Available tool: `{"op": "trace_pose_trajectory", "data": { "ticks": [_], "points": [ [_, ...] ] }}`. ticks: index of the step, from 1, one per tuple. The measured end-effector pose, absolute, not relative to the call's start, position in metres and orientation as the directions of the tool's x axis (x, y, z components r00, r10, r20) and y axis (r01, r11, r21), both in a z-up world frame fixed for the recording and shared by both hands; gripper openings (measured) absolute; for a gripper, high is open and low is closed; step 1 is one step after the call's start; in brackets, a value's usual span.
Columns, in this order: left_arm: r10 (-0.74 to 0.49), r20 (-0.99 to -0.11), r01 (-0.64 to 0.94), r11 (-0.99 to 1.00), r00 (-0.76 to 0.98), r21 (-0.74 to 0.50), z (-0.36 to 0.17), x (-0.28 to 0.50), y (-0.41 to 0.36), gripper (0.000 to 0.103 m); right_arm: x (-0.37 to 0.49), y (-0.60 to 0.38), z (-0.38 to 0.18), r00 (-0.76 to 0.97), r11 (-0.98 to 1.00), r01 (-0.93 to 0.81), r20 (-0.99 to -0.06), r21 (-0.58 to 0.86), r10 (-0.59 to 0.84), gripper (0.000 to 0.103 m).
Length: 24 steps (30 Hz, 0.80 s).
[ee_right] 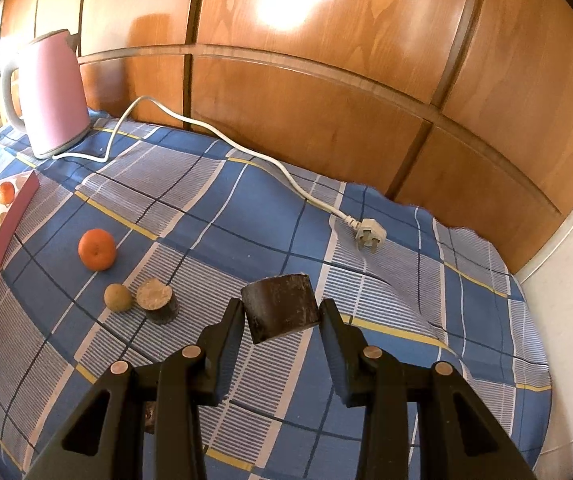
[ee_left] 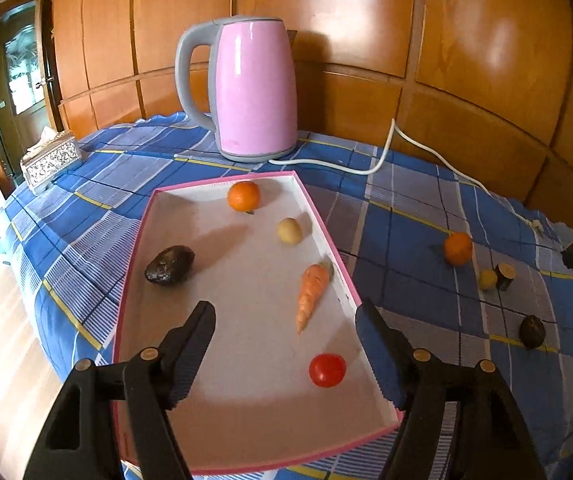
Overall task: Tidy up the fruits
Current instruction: 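Carry the dark slice into the white tray and open the right tool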
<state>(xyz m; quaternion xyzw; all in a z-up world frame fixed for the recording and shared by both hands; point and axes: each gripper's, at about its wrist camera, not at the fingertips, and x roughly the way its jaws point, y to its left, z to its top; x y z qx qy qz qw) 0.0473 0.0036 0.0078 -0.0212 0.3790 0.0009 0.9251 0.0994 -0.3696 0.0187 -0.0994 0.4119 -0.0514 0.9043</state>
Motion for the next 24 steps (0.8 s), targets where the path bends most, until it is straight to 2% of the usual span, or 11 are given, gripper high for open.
{"op": "trace_pose_trajectory", "data": {
  "ticks": [15, 24],
  "points": [
    [-0.038, -0.728, -0.006, 0.998, 0.685, -0.058, -0.003, 0.044, -0.001, 0.075, 0.098, -0.352, 0.01, 0.645, 0.975, -0.084, -0.757, -0.206, -0.105, 0.039],
    [-0.001, -0.713, -0.07, 0.995, 0.701, -0.07, -0.004, 0.042, 0.024, 0.075, 0.097, -0.346, 0.011, 0.659, 0.977, -0.122, -0.75, -0.175, -0.052, 0.039]
  ]
}}
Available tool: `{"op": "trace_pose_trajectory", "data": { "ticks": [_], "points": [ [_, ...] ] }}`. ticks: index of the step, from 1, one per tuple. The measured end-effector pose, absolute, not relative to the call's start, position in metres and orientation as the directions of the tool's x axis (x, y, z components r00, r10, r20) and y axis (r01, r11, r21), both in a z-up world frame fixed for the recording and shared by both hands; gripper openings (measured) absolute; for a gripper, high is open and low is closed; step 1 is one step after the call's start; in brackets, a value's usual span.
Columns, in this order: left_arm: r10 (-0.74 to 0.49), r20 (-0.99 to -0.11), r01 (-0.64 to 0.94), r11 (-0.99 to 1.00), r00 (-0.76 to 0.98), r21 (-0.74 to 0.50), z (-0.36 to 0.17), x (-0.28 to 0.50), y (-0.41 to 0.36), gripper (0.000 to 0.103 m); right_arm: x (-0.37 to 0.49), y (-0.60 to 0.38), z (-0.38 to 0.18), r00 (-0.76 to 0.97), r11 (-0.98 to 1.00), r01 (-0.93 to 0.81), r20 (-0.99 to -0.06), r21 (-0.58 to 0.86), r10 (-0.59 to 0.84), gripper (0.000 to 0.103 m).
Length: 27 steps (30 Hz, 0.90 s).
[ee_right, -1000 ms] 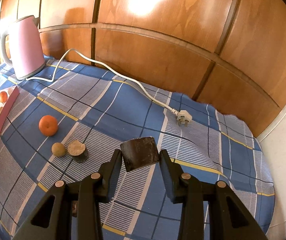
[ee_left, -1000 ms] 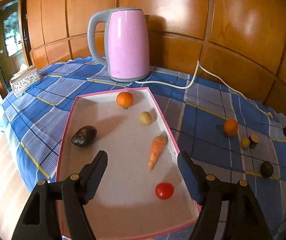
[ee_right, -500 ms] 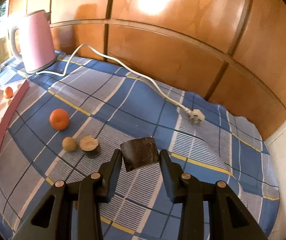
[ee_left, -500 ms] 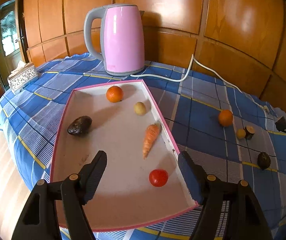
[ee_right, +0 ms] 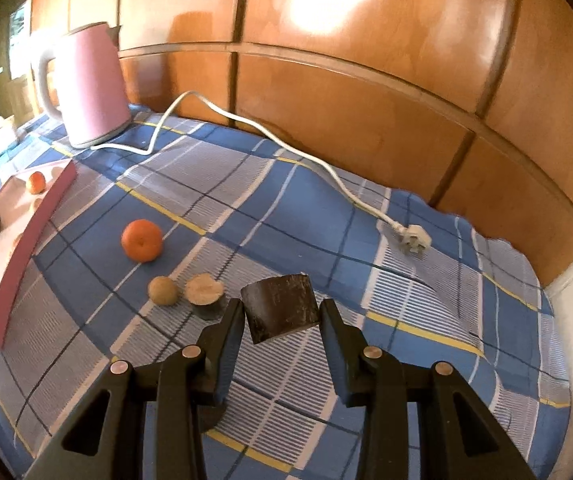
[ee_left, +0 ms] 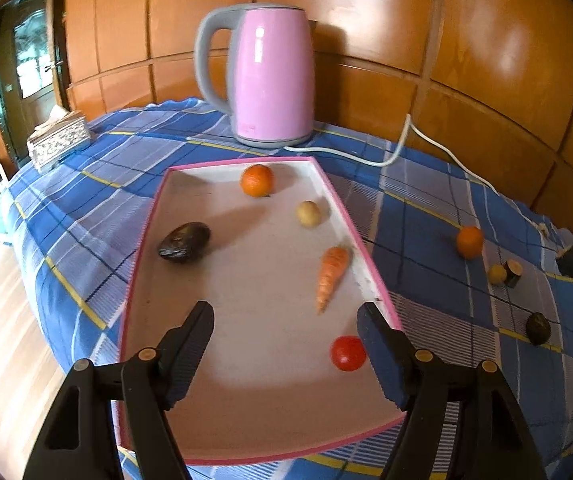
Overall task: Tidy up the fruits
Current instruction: 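Carry the dark slice into the white tray and open the right tool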
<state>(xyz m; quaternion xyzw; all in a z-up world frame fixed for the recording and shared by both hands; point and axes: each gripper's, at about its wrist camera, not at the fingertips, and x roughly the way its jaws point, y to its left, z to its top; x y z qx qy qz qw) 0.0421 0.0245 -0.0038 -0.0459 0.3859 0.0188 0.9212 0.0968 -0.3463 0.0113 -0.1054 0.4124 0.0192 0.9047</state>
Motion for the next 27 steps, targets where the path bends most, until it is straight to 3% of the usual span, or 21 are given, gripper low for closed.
{"op": "trace_pose_trajectory", "data": {
  "ticks": [8, 27],
  "points": [
    [0.043, -0.697, -0.121, 0.991, 0.716, -0.064, -0.007, 0.036, 0.055, 0.075, 0.092, -0.317, 0.016, 0.668, 0.965, -0.189, -0.744, -0.184, -0.011, 0.039],
    [0.066, -0.641, -0.228, 0.958, 0.765, -0.173, 0.003, 0.026, 0.109, 0.075, 0.11, -0.128, 0.009, 0.539, 0.886, -0.45, -0.756, 0.113, 0.37, 0.039]
  ]
}}
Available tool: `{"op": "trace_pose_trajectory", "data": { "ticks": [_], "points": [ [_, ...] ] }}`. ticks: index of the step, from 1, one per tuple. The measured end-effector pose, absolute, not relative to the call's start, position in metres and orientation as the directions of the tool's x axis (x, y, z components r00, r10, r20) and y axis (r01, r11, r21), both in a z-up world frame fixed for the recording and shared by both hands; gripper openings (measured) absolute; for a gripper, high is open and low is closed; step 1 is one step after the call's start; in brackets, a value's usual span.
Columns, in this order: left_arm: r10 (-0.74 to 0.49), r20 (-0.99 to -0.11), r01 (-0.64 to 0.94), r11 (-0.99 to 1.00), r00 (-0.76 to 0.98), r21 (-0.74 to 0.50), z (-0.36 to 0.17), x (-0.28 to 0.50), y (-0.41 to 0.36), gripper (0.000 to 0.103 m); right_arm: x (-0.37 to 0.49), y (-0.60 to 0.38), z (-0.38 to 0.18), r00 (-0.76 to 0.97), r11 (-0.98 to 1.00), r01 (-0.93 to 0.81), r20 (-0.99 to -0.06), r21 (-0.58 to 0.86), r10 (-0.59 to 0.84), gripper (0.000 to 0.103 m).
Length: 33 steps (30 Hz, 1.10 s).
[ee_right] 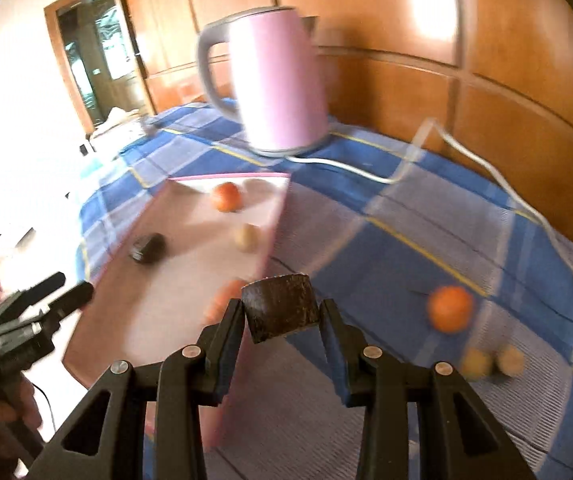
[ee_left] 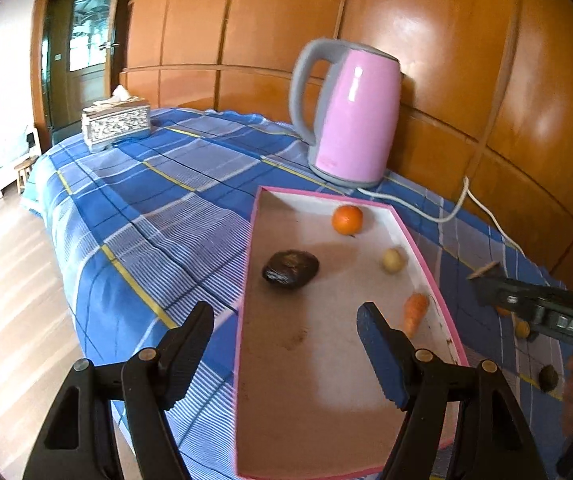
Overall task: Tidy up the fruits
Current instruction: 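Carry the dark slice into the white tray and open the right tool, then move the right tool back toward the remaining produce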
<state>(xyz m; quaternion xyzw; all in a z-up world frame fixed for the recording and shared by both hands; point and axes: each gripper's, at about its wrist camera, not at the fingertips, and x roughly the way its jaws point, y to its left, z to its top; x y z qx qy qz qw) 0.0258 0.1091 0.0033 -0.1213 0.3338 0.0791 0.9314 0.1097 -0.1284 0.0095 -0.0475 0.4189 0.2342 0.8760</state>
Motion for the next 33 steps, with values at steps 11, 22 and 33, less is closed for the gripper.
{"op": "trace_pose_trajectory", "data": {
  "ticks": [11, 22, 33],
  "points": [
    [0.084, -0.656, -0.276, 0.941, 0.75, -0.195, -0.002, 0.031, 0.127, 0.075, 0.145, -0.063, -0.004, 0.443, 0.849, -0.441, -0.753, 0.289, 0.487, 0.04],
    [0.056, -0.66, -0.226, 0.958, 0.749, -0.175, -0.003, 0.028, 0.108, 0.075, 0.125, -0.08, -0.01, 0.481, 0.877, -0.415, -0.759, 0.244, 0.439, 0.04],
    [0.0, -0.656, -0.138, 0.978, 0.754, -0.159, 0.0, 0.022, 0.082, 0.075, 0.071, -0.118, -0.005, 0.614, 0.934, -0.353, -0.741, 0.049, 0.271, 0.043]
  ]
}}
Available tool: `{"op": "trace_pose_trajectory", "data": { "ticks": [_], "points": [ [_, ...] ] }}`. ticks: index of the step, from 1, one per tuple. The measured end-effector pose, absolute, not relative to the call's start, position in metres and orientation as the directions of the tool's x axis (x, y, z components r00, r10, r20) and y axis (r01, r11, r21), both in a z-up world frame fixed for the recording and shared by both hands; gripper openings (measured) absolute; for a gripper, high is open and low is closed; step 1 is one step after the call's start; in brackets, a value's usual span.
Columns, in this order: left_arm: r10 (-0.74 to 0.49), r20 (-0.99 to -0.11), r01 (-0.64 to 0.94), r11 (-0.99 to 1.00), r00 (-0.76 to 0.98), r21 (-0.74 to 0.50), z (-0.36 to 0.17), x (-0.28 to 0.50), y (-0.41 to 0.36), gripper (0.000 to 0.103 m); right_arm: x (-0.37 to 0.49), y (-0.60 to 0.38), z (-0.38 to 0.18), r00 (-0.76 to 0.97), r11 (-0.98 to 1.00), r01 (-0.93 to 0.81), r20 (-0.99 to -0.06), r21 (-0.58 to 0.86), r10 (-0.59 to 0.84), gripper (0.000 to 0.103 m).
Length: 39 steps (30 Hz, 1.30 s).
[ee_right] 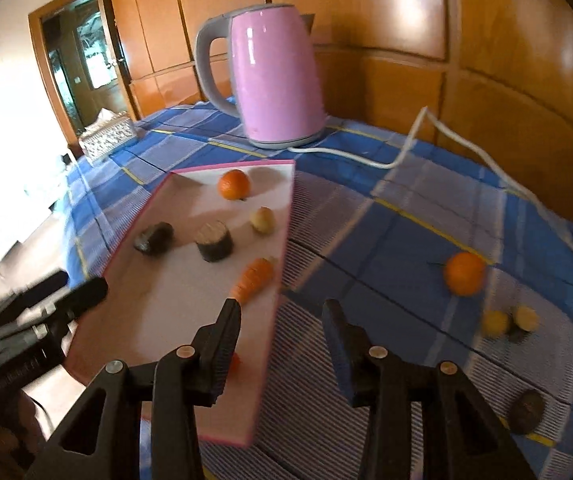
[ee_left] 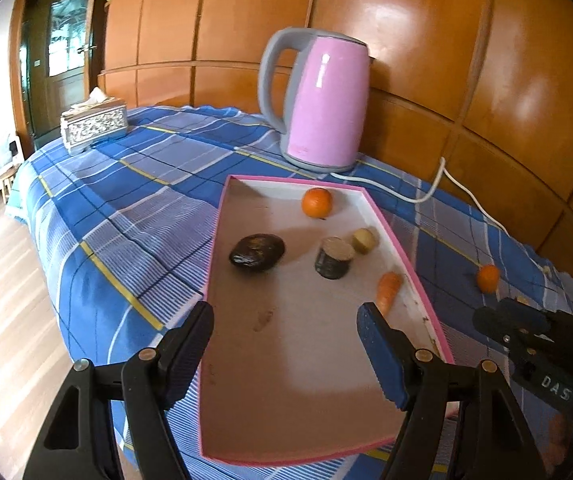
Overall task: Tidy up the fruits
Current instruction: 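Move the right tool back toward the remaining produce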
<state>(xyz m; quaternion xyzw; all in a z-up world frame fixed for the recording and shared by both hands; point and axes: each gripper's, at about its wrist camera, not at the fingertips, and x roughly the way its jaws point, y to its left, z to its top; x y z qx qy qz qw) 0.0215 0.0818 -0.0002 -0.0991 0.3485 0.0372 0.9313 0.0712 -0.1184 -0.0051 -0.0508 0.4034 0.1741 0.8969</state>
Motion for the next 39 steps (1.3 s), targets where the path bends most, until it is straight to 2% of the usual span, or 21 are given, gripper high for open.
{"op": "trace_pose_trajectory", "data": {
  "ticks": [16, 22, 25, 30, 32, 39],
  "points": [
    [-0.087, -0.666, 0.034, 0.995, 0.741, -0.093, 0.002, 0.015, 0.041, 0.075, 0.05, -0.222, 0.008, 0.701, 0.948, -0.202, -0.712, -0.245, -0.034, 0.044],
    [-0.107, -0.67, 0.077, 0.994, 0.734, -0.074, 0.01, 0.008, 0.036, 0.075, 0.069, -0.285, 0.011, 0.735, 0.904, -0.109, -0.645, -0.414, -0.207, 0.044],
    [-0.096, -0.669, 0.086, 0.995, 0.737, -0.048, 0.014, 0.005, 0.032, 0.075, 0.078, -0.319, 0.005, 0.722, 0.904, -0.036, -0.637, -0.425, -0.27, 0.044],
    [-0.096, -0.66, 0.102, 0.994, 0.745, -0.029, 0.026, -0.002, 0.027, 0.075, 0.079, -0.379, -0.012, 0.645, 0.921, 0.105, -0.679, -0.375, -0.35, 0.044],
    [-0.082, -0.643, 0.097, 0.995, 0.761, -0.012, 0.033, -0.01, 0.028, 0.075, 0.079, -0.387, -0.008, 0.654, 0.941, 0.115, -0.688, -0.319, -0.314, 0.044],
    [-0.06, -0.617, 0.085, 0.996, 0.785, 0.012, 0.044, -0.032, 0.029, 0.075, 0.079, -0.388, -0.011, 0.63, 0.94, 0.123, -0.707, -0.319, -0.322, 0.044]
  ]
}}
